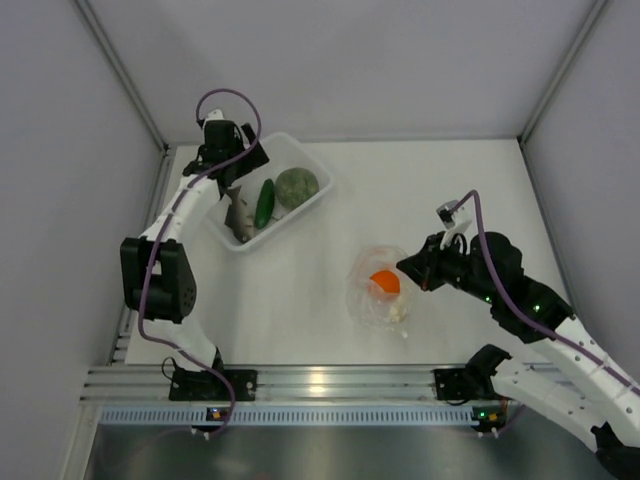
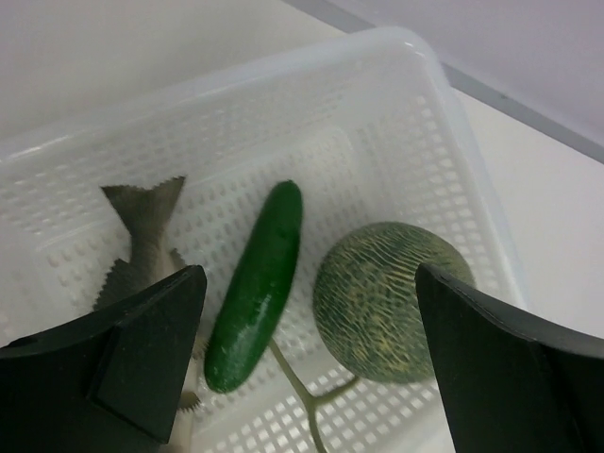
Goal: Open the zip-top bag and remove the fake food
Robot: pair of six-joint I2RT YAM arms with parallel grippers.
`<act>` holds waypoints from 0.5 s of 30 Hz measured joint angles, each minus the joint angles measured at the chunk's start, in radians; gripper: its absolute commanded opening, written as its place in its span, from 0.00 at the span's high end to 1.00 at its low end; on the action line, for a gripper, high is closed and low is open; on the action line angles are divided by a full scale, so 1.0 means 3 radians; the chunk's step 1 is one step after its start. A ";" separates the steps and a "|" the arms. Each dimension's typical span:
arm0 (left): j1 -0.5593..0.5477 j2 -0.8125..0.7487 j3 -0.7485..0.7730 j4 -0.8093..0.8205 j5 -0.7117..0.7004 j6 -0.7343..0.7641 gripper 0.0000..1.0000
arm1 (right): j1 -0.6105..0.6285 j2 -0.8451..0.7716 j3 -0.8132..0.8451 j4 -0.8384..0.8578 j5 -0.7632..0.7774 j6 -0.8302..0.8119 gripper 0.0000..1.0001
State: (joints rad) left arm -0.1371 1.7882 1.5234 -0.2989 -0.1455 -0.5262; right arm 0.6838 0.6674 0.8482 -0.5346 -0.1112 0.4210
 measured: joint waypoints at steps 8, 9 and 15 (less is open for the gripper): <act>-0.0217 -0.0983 -0.0354 -0.0039 0.0605 -0.0187 0.02 | 0.0000 0.0064 -0.0080 0.0141 -0.0053 0.0183 1.00; -0.0337 -0.1101 -0.0381 -0.0028 0.0619 -0.0186 0.02 | 0.0000 0.0080 -0.0083 0.0155 -0.0058 0.0209 1.00; -0.1314 -0.1645 -0.0729 0.0011 0.0546 -0.0235 0.02 | 0.0000 0.0240 -0.0102 0.0270 -0.0062 0.0294 1.00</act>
State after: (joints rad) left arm -0.5312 1.2945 1.3048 -0.2955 0.0181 -0.5968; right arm 0.6838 0.7395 0.8177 -0.4538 -0.1299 0.5091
